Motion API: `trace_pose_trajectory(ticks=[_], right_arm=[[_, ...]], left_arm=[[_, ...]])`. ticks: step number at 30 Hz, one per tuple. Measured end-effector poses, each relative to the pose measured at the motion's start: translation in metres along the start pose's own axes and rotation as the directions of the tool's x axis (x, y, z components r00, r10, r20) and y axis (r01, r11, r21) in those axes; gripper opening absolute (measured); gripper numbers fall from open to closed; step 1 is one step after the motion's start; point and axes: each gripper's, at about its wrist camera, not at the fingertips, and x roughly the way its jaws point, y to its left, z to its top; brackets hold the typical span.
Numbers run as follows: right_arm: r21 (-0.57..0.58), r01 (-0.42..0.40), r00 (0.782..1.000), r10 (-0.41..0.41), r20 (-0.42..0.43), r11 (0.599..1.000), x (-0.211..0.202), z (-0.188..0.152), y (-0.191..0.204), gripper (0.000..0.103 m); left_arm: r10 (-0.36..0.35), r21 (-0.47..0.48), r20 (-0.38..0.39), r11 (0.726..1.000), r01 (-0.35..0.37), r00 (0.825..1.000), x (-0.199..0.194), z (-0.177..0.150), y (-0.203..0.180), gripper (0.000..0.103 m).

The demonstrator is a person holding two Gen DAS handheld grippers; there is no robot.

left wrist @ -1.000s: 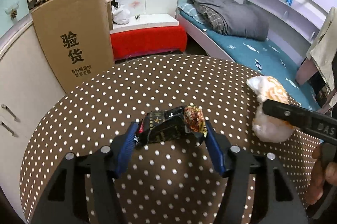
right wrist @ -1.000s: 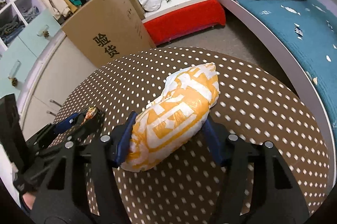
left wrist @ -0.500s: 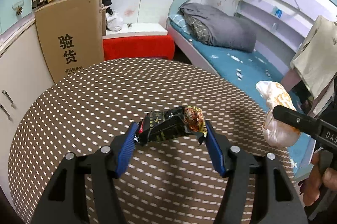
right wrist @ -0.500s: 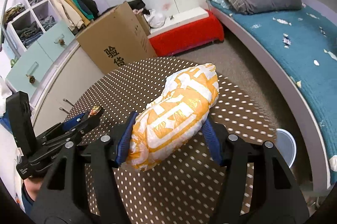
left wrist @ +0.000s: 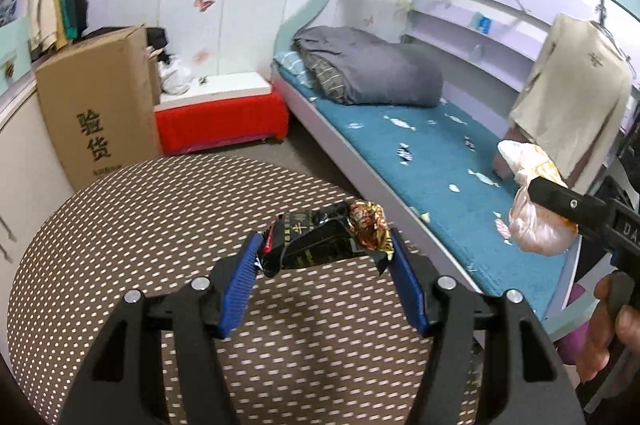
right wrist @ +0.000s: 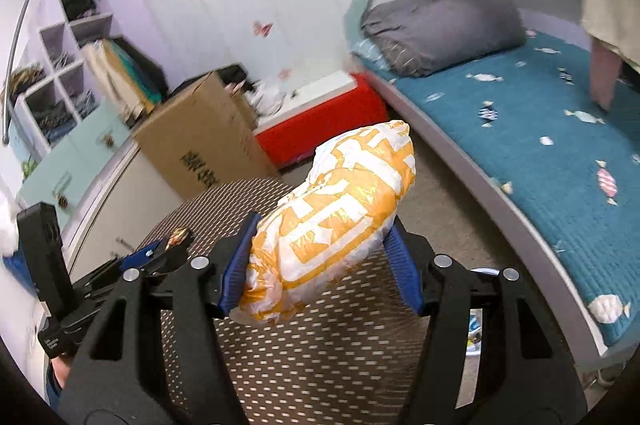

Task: Collect trash
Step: 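Carry the snack wrapper and bread bag to the bucket and release them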

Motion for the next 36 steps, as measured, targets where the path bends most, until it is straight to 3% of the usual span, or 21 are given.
trace_pose_trajectory(ticks=[12,17,22,30,36], right_arm=[[0.120,0.112,0.992,-0.119,0.052,0.986,-0.036,0.009,-0.094,0.061],[0.174,0.161,0.986,-0.166,0.017,0.972,-0.030,-0.001,-0.132,0.061],[0.243,0.211,0.977,-0.200,-0.072,0.947,-0.004,-0.019,-0.178,0.062],[0.326,0.249,0.961,-0.193,-0.197,0.912,0.045,-0.048,-0.233,0.062],[0.396,0.268,0.948,-0.167,-0.272,0.878,0.084,-0.070,-0.265,0.063]], left_arm=[[-0.102,0.101,-0.004,0.990,0.102,0.995,0.021,0.011,-0.092,0.062],[-0.132,0.150,-0.043,0.979,0.137,0.990,0.040,0.006,-0.133,0.062],[-0.151,0.184,-0.121,0.968,0.172,0.981,0.078,-0.001,-0.169,0.062],[-0.094,0.303,-0.322,0.932,0.196,0.942,0.168,-0.026,-0.226,0.062],[-0.007,0.373,-0.405,0.912,0.172,0.914,0.219,-0.042,-0.247,0.062]])
